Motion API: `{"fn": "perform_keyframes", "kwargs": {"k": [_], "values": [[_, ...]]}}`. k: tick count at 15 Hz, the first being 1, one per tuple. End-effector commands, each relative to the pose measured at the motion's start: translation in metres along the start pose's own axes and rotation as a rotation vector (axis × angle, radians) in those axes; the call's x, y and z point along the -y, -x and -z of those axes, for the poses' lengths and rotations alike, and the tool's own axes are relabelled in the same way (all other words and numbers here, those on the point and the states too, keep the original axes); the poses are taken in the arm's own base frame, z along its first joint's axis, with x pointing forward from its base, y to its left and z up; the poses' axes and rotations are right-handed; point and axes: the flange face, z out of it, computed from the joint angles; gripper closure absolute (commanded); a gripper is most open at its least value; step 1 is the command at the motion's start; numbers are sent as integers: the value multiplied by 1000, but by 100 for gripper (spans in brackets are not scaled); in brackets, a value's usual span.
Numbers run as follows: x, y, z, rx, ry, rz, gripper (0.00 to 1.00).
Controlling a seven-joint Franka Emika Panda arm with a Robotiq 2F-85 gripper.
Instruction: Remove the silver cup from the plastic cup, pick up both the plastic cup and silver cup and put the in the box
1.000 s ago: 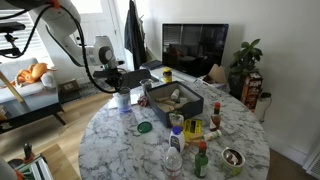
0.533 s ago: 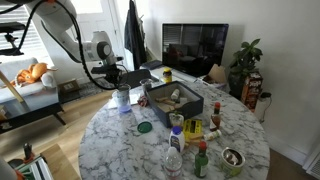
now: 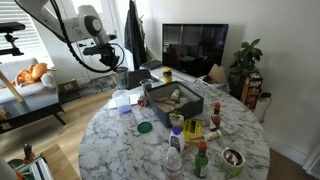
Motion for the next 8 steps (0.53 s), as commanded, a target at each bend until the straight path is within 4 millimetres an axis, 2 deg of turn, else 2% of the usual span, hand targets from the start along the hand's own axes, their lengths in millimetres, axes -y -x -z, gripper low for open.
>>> {"fn": "perform_keyframes", "kwargs": {"k": [1, 3, 5, 8], "values": [[-13, 27, 41, 19, 78, -70, 99], [-24, 37, 41, 55, 108, -136, 99], [-31, 46, 29, 89, 115, -184, 99], [-33, 60, -8, 139, 107, -230, 99]]}}
